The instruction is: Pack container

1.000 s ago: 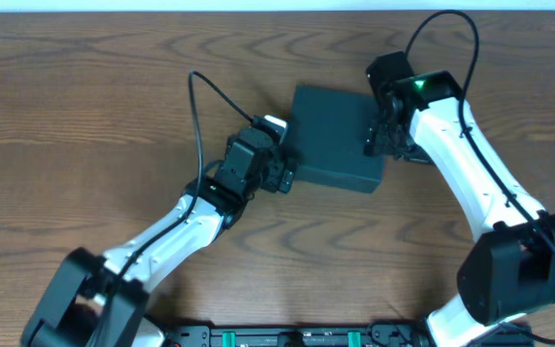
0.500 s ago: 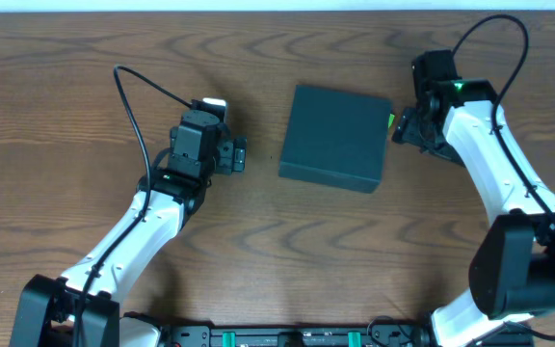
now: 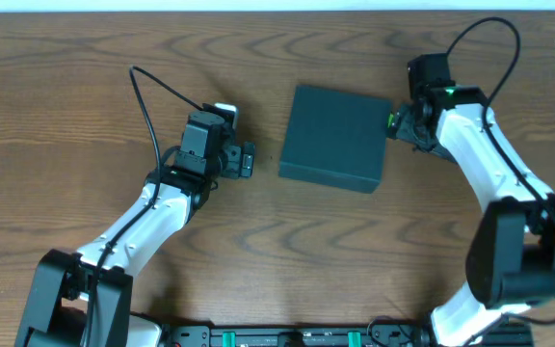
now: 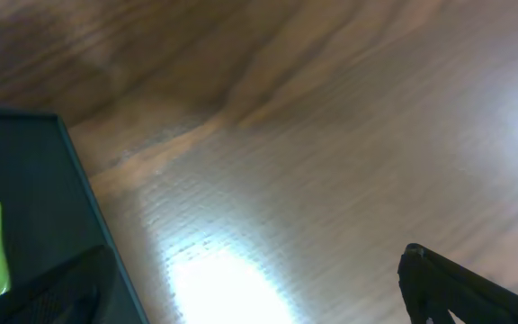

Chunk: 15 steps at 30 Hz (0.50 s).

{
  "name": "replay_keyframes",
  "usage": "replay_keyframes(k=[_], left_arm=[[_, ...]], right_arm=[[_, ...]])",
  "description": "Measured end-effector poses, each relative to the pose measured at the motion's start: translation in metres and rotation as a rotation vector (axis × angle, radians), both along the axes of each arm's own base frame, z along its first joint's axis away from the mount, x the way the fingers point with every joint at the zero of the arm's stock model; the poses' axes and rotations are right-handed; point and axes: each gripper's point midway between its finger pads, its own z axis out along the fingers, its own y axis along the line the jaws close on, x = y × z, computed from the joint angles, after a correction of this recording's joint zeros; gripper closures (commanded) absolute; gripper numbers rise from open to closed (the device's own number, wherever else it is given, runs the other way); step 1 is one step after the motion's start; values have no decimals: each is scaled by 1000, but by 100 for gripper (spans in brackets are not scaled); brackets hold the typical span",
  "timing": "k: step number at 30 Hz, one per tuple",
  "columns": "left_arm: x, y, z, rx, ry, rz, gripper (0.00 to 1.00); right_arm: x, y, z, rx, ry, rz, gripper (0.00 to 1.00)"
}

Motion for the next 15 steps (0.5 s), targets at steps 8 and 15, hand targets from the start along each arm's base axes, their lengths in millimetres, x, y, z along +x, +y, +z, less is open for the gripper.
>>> replay_keyframes(k=[8, 15], left_arm=[[-1, -11, -8, -41, 23, -41, 5], [0, -28, -16, -71, 27, -81, 5]], right_arm=[[6, 2, -24, 18, 28, 9, 1], [20, 7, -23, 42, -25, 18, 1]])
